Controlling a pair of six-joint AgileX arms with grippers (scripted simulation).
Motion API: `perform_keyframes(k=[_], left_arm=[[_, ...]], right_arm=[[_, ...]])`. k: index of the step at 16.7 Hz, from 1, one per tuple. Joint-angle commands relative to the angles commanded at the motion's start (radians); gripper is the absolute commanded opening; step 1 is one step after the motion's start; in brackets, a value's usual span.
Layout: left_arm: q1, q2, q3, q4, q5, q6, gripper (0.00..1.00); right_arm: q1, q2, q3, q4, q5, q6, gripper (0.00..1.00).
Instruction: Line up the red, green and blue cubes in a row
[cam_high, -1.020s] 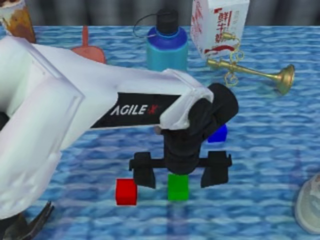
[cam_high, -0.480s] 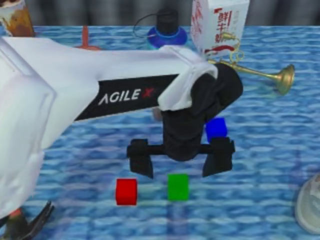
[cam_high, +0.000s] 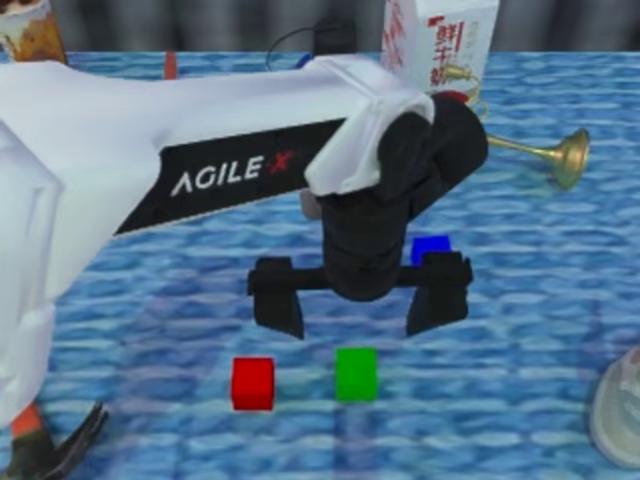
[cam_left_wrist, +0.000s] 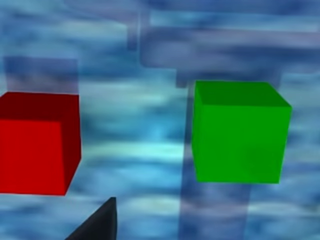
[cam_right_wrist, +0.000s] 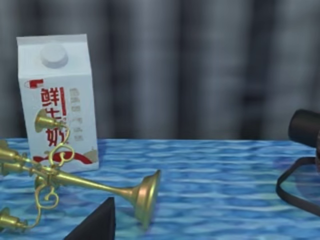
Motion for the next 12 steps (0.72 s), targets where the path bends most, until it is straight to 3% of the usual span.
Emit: perform_keyframes(k=[6, 12], left_arm=[[0.104, -0.203, -0.173, 0.117, -0.009, 0.028, 1.0], [0.339, -0.735, -0.591, 0.373, -0.016, 0.146, 1.0]], right_arm=[[0.061, 0.215, 0.215, -0.132, -0.005, 0.044, 1.0], [0.175, 0.801, 0.715, -0.434, 0.0, 0.141, 1.0]])
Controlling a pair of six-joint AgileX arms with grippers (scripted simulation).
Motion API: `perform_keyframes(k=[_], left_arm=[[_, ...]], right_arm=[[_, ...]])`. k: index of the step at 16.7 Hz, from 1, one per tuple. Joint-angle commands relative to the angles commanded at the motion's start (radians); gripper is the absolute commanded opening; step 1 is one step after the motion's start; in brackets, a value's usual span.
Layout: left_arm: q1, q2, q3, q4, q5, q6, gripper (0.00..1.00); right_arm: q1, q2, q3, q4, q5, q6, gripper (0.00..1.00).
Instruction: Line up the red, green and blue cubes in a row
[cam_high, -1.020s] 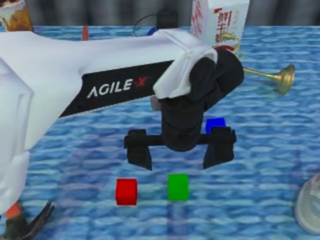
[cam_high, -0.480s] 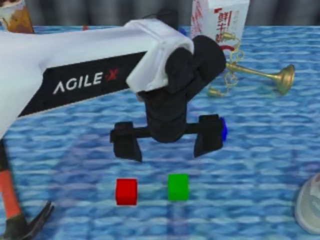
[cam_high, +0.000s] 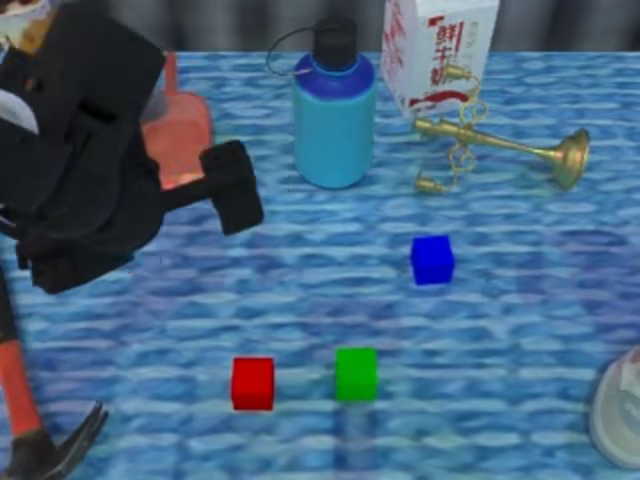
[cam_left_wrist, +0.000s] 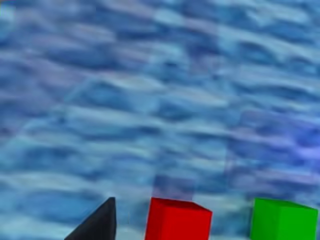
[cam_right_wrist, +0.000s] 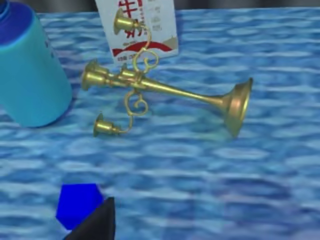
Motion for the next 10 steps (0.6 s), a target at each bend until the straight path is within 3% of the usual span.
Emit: perform_keyframes(k=[10], left_arm=[[0.39, -0.964, -0.782, 0.492, 0.004, 0.442, 1.0]], right_arm=[[0.21, 1.096, 0.861, -0.56, -0.002, 0.174, 1.0]])
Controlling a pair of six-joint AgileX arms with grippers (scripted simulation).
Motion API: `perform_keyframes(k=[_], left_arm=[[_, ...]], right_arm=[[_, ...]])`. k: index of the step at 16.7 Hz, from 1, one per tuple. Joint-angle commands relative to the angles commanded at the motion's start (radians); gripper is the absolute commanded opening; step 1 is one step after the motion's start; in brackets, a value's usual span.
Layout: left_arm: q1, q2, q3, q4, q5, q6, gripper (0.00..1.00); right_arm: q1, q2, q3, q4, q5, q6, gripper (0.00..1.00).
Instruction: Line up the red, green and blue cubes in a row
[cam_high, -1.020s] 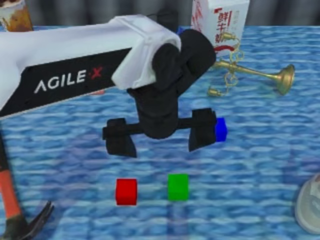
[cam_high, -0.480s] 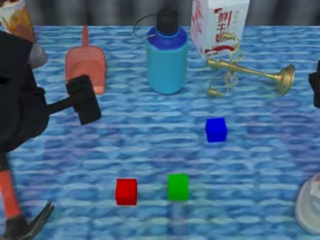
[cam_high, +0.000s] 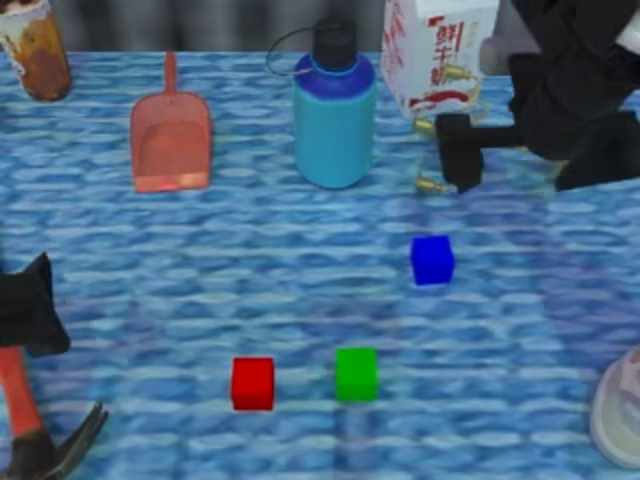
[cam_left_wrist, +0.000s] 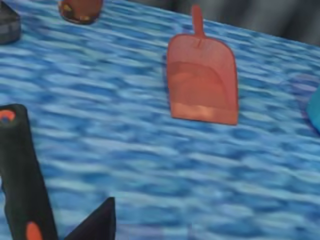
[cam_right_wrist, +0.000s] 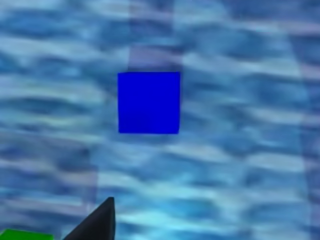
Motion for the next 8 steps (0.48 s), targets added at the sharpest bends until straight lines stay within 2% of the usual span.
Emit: perform_keyframes(k=[4, 8], left_arm=[[0.095, -0.249, -0.18, 0.157, 0.014, 0.166, 1.0], [0.14, -0.386, -0.266, 0.245, 0.022, 0.264, 1.0]], right_arm=[[0.058, 0.284, 0.256, -0.145, 0.003, 0.048, 1.0], [0.09, 0.43, 0.399, -0.218, 0.006, 0.074, 1.0]])
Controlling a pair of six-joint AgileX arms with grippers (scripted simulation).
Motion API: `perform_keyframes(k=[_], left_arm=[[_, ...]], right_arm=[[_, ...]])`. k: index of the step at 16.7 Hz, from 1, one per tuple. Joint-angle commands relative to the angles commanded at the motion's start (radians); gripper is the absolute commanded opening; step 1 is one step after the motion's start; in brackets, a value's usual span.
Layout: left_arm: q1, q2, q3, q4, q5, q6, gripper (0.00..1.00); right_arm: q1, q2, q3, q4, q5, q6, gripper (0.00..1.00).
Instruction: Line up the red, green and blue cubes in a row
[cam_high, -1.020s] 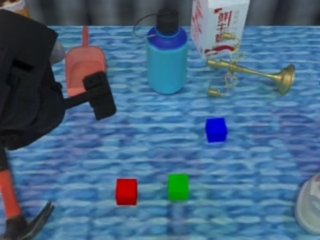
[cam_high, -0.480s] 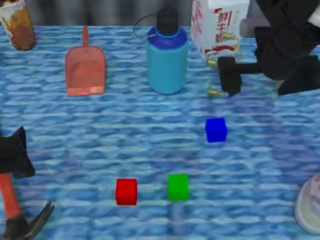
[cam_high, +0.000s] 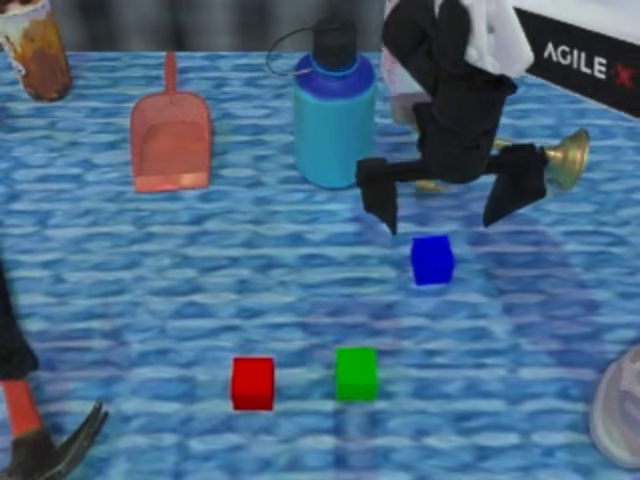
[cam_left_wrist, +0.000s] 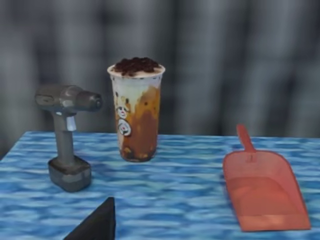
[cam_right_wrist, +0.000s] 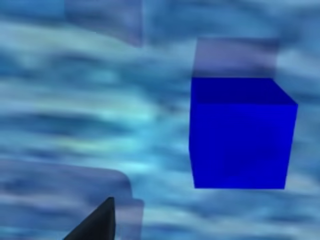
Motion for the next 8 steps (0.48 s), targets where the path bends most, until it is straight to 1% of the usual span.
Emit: perform_keyframes(k=[8], left_arm=[[0.004, -0.01, -0.007, 0.009, 0.001, 0.01, 1.0]], right_arm=[[-0.001, 0.015, -0.005, 0.012, 0.0, 0.0, 1.0]])
